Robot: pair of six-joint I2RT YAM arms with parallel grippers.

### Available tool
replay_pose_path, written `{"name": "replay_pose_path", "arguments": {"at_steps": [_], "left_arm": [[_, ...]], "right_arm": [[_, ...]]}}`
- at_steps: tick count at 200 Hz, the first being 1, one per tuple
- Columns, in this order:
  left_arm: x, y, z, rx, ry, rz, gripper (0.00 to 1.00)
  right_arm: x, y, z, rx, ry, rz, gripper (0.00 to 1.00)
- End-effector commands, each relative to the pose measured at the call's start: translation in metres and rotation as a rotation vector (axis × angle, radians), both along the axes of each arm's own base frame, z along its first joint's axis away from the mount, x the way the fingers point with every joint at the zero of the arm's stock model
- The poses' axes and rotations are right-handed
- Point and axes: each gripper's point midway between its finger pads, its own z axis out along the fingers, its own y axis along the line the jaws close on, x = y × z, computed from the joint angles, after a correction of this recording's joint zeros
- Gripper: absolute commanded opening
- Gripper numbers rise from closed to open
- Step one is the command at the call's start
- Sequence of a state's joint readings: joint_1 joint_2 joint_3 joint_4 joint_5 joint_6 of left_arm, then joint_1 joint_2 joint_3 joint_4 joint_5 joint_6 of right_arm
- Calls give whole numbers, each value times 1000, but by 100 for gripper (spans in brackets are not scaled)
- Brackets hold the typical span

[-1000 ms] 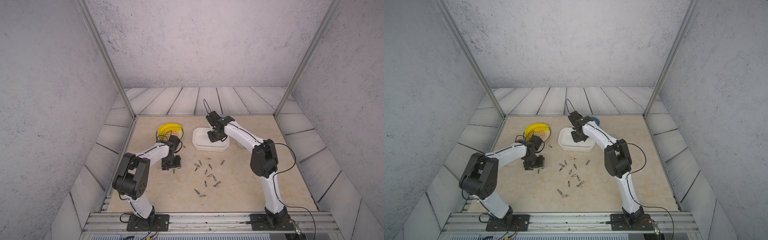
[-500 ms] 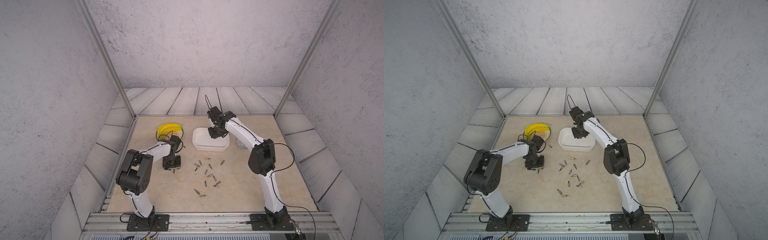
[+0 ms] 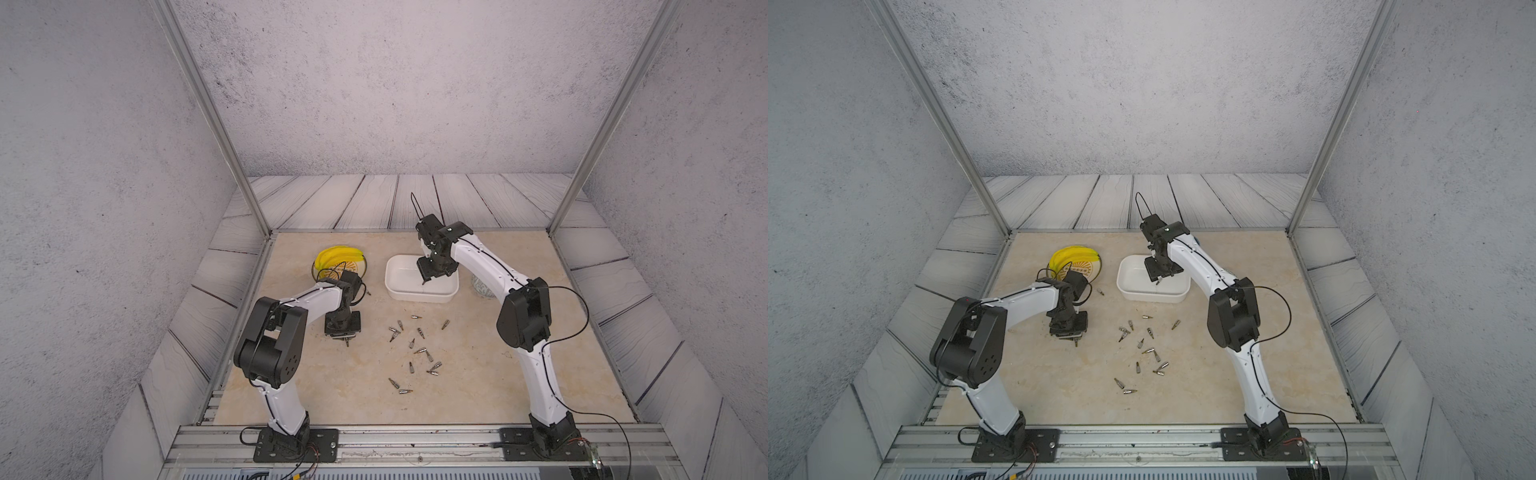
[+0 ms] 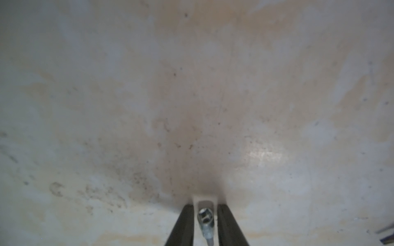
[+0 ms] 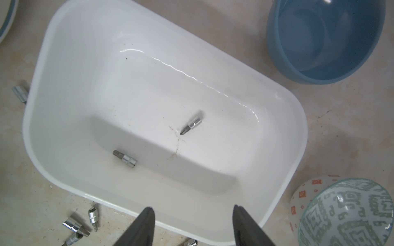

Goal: Put the bit on the desktop into the storage box
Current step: Place the screwdriver bit in the storage box, then pick up the screwdriver bit from the center of the board.

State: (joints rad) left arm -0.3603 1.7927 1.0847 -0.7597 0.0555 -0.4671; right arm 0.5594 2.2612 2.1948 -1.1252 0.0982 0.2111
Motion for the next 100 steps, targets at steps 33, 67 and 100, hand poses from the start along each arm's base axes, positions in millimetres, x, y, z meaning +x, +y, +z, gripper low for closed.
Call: {"name": "replay_pose_path", "arguments": {"at_steps": [33, 67, 100], "left_arm": [[-15, 2, -15, 2, 56, 2, 8], [-12, -3, -12, -24, 56, -1, 0], [-1, -8, 13, -44, 8, -16, 0]], "right_arm": [[-32, -16, 18, 39, 12, -34, 71], [-53, -29, 21, 39, 18, -48, 71], [-69, -43, 23, 38, -4, -67, 72]]}}
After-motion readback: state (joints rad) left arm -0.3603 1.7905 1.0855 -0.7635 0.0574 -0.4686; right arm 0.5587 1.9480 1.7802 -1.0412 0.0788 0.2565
